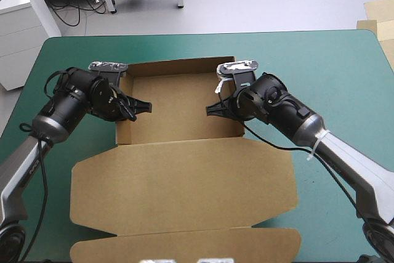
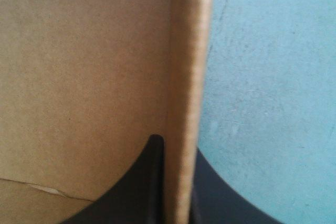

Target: Fold the box

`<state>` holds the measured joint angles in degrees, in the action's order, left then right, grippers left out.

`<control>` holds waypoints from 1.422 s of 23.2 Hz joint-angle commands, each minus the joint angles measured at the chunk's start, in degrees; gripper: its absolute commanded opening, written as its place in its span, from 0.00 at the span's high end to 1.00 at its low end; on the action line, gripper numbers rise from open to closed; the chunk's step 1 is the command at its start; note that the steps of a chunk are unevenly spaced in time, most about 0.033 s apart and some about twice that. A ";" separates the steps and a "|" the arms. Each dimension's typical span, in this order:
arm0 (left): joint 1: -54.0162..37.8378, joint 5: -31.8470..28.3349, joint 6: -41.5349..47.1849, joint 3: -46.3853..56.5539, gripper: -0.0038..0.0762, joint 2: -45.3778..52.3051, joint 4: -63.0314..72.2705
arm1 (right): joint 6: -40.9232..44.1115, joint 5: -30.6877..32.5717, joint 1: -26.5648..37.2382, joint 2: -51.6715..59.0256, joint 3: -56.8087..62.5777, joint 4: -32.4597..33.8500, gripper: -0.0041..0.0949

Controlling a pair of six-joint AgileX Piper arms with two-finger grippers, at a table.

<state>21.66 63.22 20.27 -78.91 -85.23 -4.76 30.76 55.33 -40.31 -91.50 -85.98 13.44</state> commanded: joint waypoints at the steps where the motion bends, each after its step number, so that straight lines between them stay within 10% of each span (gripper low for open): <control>1: 0.42 3.39 -2.49 -7.21 0.96 -2.70 -5.78 | -3.05 4.19 1.86 2.89 -5.26 0.71 0.96; 4: 2.01 10.49 -1.65 -11.45 0.96 -6.36 -14.43 | -5.07 9.30 4.09 1.75 -5.38 -0.57 0.96; 33: 4.82 3.63 -4.88 -12.75 0.96 -19.20 1.76 | -11.47 8.50 10.74 -12.86 -7.40 -10.14 0.96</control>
<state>25.89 68.35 18.93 -90.24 -106.41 -2.10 21.46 65.73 -29.53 -106.49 -91.28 3.60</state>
